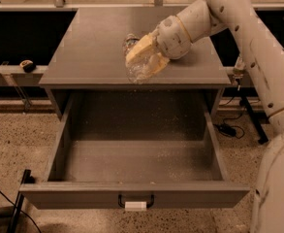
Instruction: Place water bottle into top drawer
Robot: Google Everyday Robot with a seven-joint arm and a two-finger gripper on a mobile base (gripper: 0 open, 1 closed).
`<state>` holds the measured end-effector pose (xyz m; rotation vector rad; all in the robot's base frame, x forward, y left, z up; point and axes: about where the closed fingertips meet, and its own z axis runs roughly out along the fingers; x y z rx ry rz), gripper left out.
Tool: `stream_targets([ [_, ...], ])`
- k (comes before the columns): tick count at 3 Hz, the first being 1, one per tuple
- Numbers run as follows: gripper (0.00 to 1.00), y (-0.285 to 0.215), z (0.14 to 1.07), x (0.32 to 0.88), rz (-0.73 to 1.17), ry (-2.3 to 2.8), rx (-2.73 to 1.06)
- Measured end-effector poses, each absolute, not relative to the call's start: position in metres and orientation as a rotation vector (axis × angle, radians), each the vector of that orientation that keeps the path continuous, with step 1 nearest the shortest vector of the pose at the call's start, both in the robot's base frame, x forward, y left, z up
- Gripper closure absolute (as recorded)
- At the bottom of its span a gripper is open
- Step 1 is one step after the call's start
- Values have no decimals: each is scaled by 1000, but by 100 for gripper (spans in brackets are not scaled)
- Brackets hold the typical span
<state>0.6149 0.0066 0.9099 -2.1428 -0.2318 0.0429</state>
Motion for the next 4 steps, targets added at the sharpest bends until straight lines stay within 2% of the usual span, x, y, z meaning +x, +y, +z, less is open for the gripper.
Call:
stream_targets([
  [1, 100, -3, 901, 576, 108, -367, -2123],
  [2, 100, -10, 851, 533, 237, -471, -2288],
  [3, 100, -17, 806, 508, 296, -593, -2531],
  [4, 100, -28, 775, 506, 302, -617, -2639],
])
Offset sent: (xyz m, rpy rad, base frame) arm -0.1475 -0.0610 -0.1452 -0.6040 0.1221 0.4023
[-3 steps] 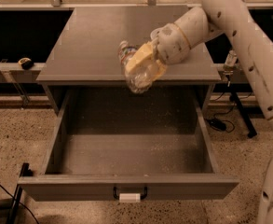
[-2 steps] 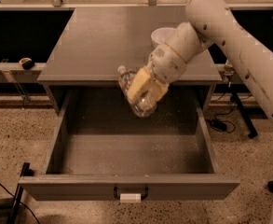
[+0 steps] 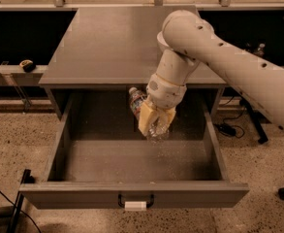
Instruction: Place water bottle into top drawer
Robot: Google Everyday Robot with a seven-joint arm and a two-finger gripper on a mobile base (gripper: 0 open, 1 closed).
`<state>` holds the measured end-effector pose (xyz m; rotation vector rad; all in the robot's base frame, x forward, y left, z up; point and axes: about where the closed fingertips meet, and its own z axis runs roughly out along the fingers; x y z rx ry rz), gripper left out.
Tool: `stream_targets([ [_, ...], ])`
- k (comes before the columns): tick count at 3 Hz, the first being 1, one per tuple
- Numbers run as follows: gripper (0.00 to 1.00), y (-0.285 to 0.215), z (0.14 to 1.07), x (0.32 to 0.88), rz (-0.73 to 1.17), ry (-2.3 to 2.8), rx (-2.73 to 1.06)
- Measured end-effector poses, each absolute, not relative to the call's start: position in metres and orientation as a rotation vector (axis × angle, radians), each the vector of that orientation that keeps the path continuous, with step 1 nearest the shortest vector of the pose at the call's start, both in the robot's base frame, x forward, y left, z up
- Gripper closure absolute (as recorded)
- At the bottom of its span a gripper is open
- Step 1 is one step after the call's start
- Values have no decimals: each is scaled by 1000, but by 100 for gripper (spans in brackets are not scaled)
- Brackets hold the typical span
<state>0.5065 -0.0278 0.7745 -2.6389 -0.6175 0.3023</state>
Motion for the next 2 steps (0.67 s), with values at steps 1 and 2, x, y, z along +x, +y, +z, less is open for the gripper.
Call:
stream_targets([
  [1, 100, -23, 774, 512, 273, -607, -2629],
  [2, 100, -33, 723, 506, 328, -617, -2610],
])
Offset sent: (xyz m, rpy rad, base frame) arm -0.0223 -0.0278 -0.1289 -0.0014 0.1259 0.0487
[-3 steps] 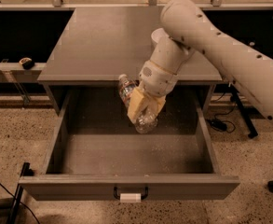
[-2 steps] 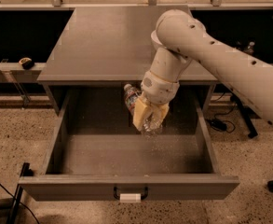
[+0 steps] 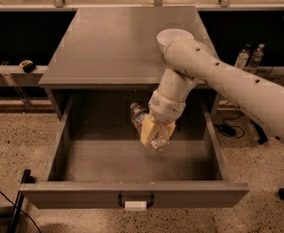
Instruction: Place water bottle into top drawer
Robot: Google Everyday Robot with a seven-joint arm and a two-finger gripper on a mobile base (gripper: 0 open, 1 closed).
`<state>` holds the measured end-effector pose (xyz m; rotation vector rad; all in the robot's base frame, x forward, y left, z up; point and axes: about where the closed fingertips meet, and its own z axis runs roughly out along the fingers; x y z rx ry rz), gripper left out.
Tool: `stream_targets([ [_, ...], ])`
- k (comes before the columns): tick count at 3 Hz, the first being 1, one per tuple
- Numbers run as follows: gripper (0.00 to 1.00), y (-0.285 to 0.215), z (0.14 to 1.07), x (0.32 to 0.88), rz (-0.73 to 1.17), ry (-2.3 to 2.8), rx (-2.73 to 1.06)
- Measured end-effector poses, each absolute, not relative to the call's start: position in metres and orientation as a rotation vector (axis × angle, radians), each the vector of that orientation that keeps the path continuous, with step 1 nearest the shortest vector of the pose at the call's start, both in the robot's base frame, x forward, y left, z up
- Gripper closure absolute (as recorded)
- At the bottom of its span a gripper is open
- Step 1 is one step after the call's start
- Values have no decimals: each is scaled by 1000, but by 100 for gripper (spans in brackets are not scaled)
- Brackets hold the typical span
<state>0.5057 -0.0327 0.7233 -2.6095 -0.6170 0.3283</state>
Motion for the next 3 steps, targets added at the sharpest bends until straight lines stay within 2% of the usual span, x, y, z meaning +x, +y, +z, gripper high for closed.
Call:
stream_targets([
  [1, 100, -42, 671, 491, 396, -656, -2618],
  [3, 50, -42, 664, 486, 413, -663, -2620],
])
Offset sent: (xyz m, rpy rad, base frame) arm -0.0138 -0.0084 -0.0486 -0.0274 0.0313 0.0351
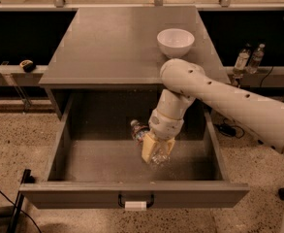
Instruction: Place water bottle into top drawer
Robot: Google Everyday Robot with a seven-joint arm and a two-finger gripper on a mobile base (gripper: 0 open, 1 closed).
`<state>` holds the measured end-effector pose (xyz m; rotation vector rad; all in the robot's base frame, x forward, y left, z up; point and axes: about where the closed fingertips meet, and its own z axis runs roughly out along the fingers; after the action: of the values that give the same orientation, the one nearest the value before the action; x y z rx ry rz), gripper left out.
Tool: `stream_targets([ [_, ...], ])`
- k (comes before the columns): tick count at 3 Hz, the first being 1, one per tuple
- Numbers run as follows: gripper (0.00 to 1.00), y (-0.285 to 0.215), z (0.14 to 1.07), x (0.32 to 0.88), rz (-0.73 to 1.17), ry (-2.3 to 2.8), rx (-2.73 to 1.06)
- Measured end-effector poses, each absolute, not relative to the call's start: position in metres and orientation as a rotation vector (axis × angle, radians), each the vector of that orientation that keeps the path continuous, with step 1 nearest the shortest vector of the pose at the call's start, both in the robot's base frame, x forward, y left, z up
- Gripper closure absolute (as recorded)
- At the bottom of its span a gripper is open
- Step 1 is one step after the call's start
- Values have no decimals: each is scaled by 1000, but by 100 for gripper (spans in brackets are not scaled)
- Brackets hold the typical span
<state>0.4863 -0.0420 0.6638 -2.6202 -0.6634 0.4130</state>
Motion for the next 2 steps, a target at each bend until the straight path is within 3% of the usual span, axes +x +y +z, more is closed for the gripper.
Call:
stream_targets([
  [2, 5, -42, 664, 486, 413, -663, -2620],
])
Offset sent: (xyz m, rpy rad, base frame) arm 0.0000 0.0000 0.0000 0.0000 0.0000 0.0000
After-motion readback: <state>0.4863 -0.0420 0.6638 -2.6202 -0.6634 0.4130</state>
